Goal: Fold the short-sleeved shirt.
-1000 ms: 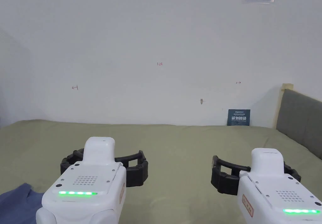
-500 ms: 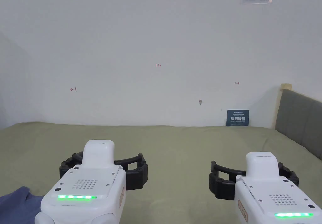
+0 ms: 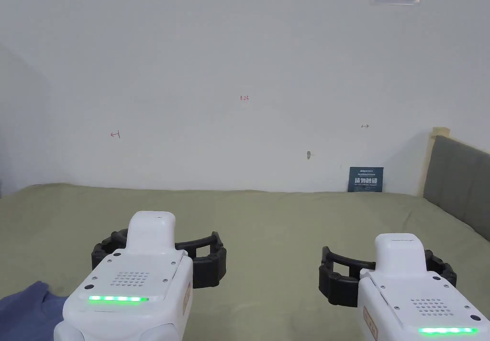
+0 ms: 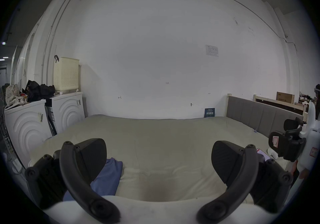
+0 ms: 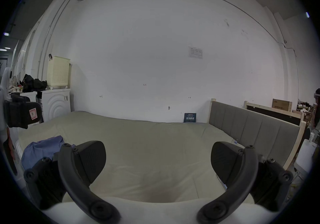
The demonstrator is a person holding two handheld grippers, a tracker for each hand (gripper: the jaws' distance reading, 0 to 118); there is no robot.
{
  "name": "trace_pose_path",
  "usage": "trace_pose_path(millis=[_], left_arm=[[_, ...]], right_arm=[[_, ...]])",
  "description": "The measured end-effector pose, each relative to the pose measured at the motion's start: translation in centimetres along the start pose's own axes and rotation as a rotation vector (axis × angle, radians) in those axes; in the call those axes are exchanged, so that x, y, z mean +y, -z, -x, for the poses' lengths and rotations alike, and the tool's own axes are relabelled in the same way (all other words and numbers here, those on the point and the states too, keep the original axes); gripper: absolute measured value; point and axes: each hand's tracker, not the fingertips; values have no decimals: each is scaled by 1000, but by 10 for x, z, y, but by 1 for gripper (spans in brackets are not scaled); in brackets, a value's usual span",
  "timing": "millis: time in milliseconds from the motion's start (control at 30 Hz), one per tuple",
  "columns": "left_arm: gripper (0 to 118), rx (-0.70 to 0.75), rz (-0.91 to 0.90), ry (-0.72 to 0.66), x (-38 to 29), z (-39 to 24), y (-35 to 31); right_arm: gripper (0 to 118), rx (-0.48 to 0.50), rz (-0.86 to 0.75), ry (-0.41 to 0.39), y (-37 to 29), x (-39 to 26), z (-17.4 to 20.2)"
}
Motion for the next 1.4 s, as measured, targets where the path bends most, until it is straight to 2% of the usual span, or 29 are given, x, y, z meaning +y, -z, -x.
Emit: trace_pose_path(millis=[500, 533, 567, 600, 633, 667, 700, 767, 900, 1133, 1267, 1400], left_arm=[[118, 11, 18, 11, 0, 1, 8], [118, 9, 22, 19, -1, 1, 9], [115, -10, 27, 34, -1, 1, 9], [96, -22, 19, 39, -1, 1, 8], [45, -13, 19, 47, -2, 0, 8], [2, 6, 28, 54, -3, -2, 12], [0, 8, 35, 41, -5, -1, 15], [0, -42, 57, 4, -7, 2, 16], [0, -25, 57, 23, -11, 1, 19], [0, -27, 68, 31, -17, 7, 27], [0, -22, 95, -11, -21, 27, 32], [0, 44, 109, -14, -23, 61, 34]], right_arm=[[117, 2, 37, -9, 10, 0, -2], [112, 1, 46, -15, 11, 0, -2], [98, 0, 60, -26, 12, 0, -1], [67, -2, 60, -30, 12, 1, -1], [7, -29, 60, -36, 14, 0, 0], [0, -62, 60, -33, 17, -2, 1], [0, -79, 52, -10, 17, -1, -2], [0, -41, 71, 18, 18, 2, -9], [0, -73, 66, -6, 20, -2, -12], [0, -93, 101, -1, 27, -13, -13], [0, -67, 127, -12, 37, -21, -2], [0, 7, 137, -16, 53, -23, 26]])
